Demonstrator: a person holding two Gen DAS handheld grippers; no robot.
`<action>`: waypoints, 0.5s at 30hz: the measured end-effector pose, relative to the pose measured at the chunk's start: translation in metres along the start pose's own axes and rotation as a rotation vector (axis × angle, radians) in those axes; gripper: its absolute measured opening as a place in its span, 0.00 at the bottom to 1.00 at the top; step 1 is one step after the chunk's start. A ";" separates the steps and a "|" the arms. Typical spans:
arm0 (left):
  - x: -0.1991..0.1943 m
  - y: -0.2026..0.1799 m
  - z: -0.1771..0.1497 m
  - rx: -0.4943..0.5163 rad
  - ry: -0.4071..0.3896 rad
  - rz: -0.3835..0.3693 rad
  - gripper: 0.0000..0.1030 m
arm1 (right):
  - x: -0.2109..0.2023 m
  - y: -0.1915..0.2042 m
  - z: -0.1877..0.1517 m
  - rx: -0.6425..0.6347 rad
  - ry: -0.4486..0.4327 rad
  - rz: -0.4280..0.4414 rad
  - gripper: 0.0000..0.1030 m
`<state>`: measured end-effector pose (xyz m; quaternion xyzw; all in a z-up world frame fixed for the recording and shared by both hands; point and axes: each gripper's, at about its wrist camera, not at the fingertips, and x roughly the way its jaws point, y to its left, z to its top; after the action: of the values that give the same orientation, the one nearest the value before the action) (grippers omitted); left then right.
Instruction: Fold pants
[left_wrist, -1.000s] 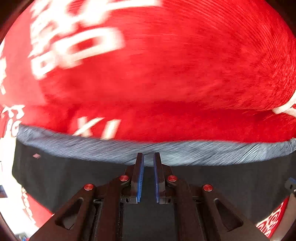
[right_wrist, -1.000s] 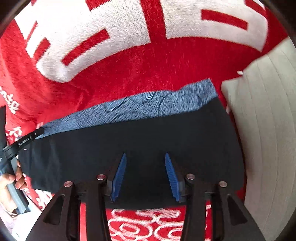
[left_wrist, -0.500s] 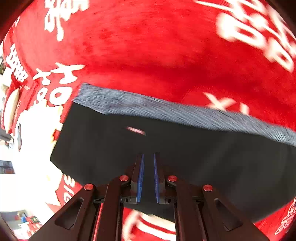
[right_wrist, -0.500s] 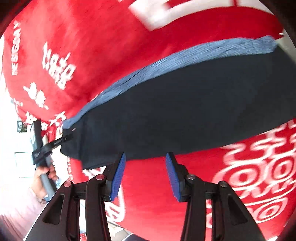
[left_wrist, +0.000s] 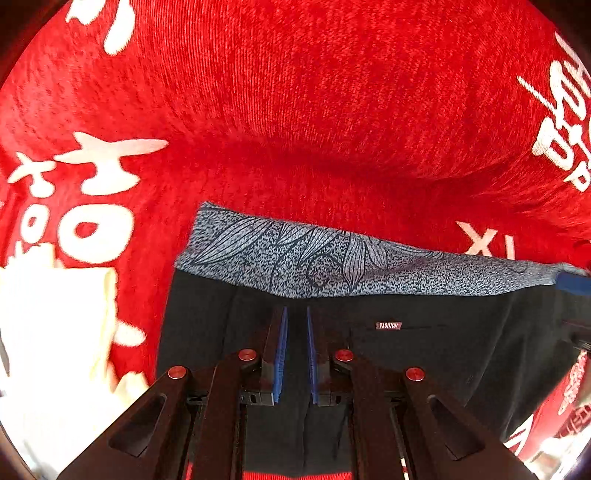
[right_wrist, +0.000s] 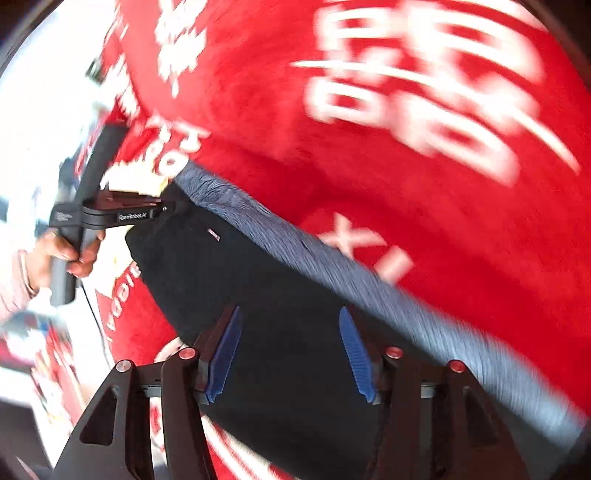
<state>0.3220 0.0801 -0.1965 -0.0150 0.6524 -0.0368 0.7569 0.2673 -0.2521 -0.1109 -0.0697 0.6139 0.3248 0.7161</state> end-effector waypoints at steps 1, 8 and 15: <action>0.002 0.001 0.000 0.000 -0.001 -0.011 0.11 | 0.010 0.005 0.010 -0.027 0.012 -0.014 0.58; 0.015 0.008 -0.007 0.008 -0.041 -0.062 0.11 | 0.071 0.027 0.051 -0.174 0.116 -0.095 0.58; 0.011 -0.003 -0.008 0.003 -0.085 -0.014 0.11 | 0.095 0.027 0.055 -0.152 0.238 -0.158 0.06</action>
<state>0.3160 0.0767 -0.2087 -0.0201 0.6194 -0.0426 0.7837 0.3017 -0.1673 -0.1774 -0.2098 0.6605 0.3025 0.6544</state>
